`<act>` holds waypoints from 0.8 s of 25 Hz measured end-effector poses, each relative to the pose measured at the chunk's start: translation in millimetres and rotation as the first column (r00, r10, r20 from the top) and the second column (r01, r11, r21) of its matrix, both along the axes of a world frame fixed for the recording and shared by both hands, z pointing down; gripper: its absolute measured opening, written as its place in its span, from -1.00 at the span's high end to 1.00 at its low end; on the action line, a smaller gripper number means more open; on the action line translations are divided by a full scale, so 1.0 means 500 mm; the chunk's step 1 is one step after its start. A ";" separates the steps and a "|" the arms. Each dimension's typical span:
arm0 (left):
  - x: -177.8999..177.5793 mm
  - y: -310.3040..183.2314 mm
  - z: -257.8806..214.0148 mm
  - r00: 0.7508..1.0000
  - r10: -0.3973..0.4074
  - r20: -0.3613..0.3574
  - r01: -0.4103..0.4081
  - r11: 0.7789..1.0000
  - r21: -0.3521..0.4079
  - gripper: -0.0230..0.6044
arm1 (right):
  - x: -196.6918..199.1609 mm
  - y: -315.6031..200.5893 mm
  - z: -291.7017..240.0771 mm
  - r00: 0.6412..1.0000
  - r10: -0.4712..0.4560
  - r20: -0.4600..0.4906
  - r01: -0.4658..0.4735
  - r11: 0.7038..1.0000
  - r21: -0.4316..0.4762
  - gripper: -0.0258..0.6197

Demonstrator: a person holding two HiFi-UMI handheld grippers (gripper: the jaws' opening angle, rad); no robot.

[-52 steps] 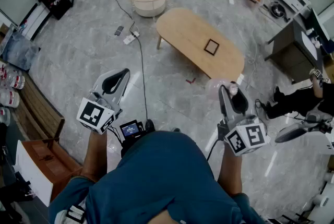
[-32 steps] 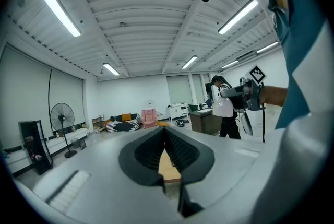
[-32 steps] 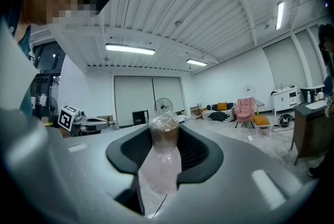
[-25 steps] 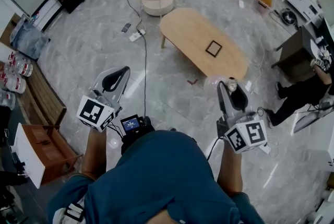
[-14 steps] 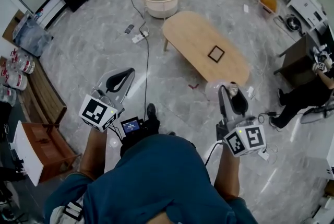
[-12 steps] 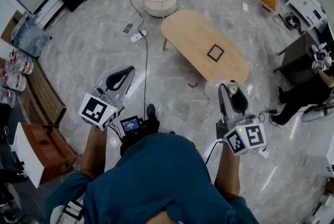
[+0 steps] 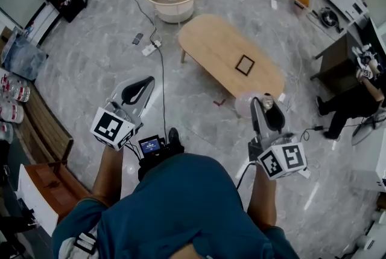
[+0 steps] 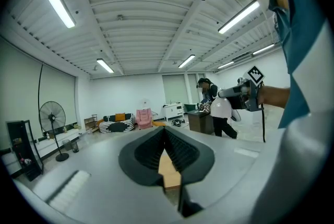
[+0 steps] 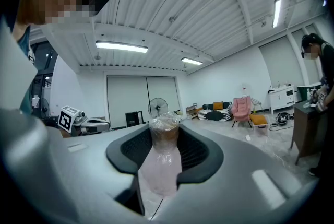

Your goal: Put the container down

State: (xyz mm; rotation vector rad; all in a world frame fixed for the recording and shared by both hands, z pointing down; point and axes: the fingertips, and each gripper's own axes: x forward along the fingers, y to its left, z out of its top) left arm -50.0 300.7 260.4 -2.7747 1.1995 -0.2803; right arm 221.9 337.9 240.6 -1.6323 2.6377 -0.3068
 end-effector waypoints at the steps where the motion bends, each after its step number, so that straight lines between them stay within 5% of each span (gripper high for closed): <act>1: -0.008 -0.018 0.002 1.000 0.006 -0.002 -0.006 1.000 -0.002 0.94 | -0.009 -0.013 -0.002 1.000 0.006 0.000 -0.006 1.000 0.001 0.44; 20: -0.117 -0.265 0.024 0.990 0.123 -0.072 -0.125 0.992 -0.016 0.94 | -0.143 -0.215 -0.013 0.995 0.097 -0.038 -0.098 0.995 -0.017 0.44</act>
